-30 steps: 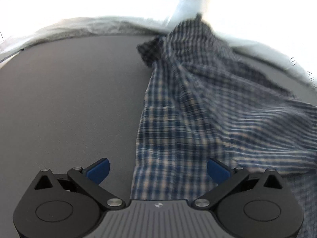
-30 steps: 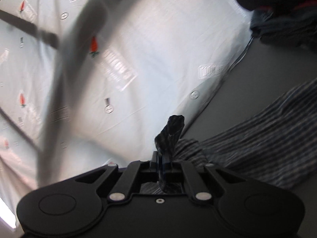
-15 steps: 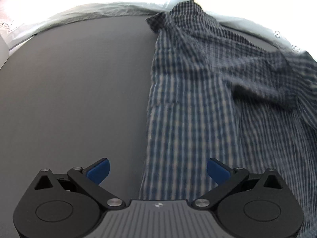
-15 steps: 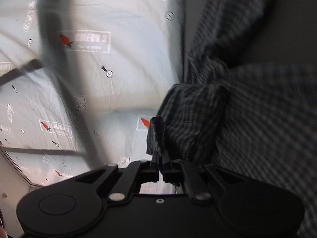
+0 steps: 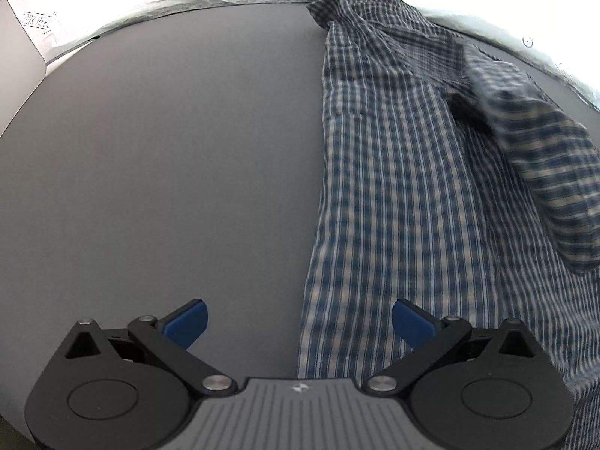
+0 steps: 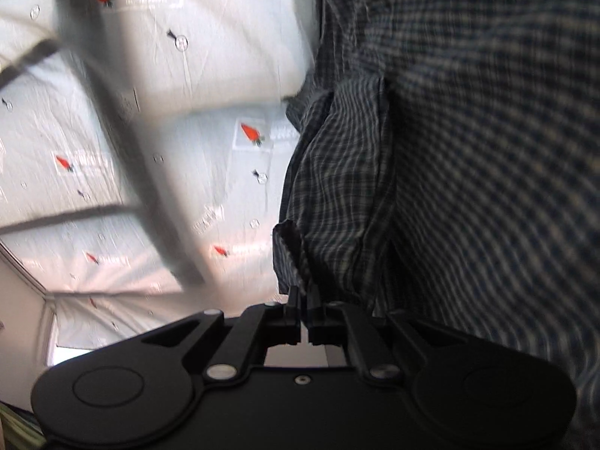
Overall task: Fold clothes
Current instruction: 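Grasp the shirt side edge with the right gripper and lift it over the body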
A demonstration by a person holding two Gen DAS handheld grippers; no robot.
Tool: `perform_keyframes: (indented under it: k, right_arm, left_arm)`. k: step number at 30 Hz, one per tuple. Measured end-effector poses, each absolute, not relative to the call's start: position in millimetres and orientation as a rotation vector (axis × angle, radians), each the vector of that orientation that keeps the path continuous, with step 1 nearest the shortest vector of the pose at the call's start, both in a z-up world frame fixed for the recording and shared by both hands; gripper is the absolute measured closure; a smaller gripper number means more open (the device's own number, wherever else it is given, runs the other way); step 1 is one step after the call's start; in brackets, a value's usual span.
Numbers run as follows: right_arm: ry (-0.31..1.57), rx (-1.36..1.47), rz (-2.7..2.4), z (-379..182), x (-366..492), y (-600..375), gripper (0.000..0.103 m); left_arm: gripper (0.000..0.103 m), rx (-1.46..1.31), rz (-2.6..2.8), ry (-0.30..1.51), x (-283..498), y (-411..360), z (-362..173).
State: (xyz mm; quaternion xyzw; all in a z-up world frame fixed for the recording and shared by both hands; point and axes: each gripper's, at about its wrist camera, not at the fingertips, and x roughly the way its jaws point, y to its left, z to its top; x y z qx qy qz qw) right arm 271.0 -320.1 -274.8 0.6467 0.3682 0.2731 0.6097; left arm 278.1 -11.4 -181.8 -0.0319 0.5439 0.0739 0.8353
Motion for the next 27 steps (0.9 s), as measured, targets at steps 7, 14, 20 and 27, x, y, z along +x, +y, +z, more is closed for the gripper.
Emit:
perform_keyframes:
  k: [7, 14, 20, 27]
  right_arm:
    - [0.950, 1.427, 0.658, -277.5, 253.1, -308.5, 0.100]
    - [1.047, 1.353, 0.680, -281.3, 236.0, -299.9, 0.100]
    - [1.126, 1.365, 0.663, -294.8, 226.8, -294.8, 0.100]
    - [1.200, 1.290, 0.675, -293.0, 223.7, -286.8, 0.100]
  left_arm:
    - [0.000, -0.055, 0.144, 1.179, 264.9, -15.9, -184.8]
    - [0.000, -0.046, 0.150, 1.181, 255.3, -19.6, -184.2]
    - [0.000, -0.035, 0.159, 1.195, 258.5, -22.0, -187.7]
    - [0.000, -0.011, 0.144, 1.212, 257.3, -24.9, -189.0]
